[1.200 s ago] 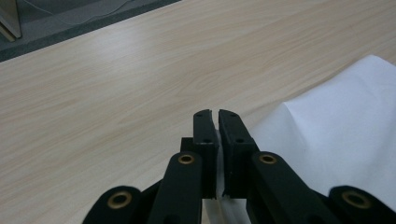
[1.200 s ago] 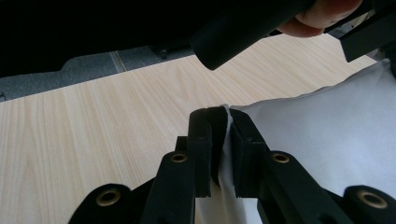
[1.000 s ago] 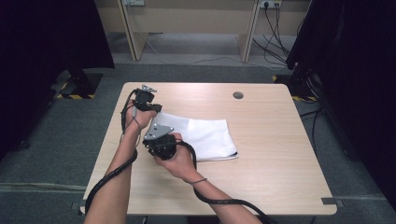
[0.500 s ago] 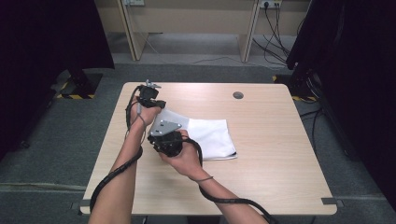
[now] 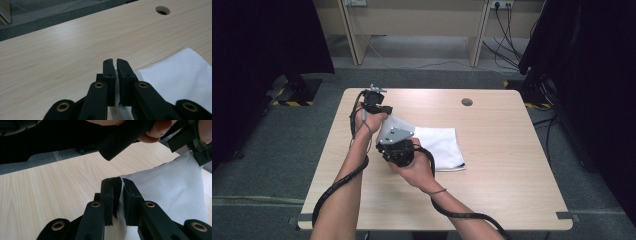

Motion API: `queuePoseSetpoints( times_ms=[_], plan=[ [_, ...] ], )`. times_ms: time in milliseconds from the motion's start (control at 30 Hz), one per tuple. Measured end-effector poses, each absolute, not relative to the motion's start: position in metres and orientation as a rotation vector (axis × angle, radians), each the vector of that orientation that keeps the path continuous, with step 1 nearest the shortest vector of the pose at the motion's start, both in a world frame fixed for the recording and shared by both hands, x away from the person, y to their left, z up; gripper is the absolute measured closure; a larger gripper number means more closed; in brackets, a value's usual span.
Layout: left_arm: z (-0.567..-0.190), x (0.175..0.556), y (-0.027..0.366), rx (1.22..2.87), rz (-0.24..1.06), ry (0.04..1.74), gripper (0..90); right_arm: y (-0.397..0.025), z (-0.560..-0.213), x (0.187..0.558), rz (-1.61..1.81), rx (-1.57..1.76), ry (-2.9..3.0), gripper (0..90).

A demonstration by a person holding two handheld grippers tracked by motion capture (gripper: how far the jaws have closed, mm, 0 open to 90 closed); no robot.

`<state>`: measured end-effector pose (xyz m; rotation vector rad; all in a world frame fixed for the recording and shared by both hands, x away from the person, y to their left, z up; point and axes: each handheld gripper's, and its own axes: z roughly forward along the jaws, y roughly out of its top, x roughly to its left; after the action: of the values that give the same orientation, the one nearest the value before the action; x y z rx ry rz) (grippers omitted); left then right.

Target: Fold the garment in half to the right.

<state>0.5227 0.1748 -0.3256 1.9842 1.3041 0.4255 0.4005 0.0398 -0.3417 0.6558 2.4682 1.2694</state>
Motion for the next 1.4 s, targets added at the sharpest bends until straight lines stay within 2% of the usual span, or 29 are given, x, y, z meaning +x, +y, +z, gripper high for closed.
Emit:
queuePoseSetpoints(
  times_ms=[1400],
  plan=[
    [-0.314,0.532,0.140,1.931,0.422,1.308,85.4,0.001,-0.332,0.408,1.251,0.715,2.415,80.6]
  ],
)
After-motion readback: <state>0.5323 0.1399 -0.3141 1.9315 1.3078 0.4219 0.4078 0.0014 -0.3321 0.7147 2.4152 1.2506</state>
